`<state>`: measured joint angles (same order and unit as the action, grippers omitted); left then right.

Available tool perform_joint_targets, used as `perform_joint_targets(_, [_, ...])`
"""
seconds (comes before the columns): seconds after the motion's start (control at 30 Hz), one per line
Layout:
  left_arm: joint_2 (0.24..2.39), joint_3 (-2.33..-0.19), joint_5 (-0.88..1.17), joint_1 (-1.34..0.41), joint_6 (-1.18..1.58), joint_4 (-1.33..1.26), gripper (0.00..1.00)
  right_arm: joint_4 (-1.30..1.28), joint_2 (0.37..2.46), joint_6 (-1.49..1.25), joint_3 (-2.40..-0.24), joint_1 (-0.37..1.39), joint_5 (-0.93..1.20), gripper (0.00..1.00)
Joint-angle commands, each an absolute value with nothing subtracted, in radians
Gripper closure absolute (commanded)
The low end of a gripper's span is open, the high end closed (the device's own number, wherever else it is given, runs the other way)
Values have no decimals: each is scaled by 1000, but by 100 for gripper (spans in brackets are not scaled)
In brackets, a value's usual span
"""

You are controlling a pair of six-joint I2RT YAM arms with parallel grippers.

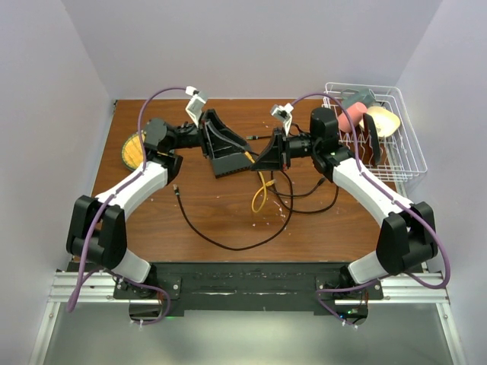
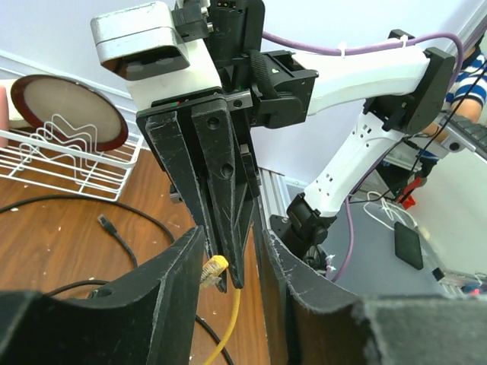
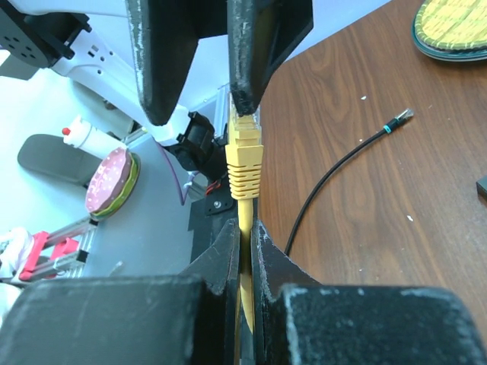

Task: Insert the plug into the switch port

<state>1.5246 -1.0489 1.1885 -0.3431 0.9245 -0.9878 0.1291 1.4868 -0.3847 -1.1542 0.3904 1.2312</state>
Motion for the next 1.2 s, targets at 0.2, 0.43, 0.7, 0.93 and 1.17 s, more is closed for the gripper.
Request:
perform_joint_targets(0.2, [1519,-1081,1149,-363,812,-867,59,196,1476,-428,-1157,387,1273,100])
perform_joint_targets(0.43, [1523,-1106,1123,-390,745,-772,86,206,1480,-442,-1154,388,1276,100])
perform_joint_targets(0.7, [1479,-1178,871,-406,619,-449,100,-80,1456,-240,-1216,388,1071,45])
perform_joint_targets(0.93, [1474,-1333,502,-420,607,-5,100,-302,1367,-81,-1342,471,585,6])
perform_joint_targets(1.17, [1489,-1353,367,-422,751,124,100,-292,1335,-31,-1348,614,83,2])
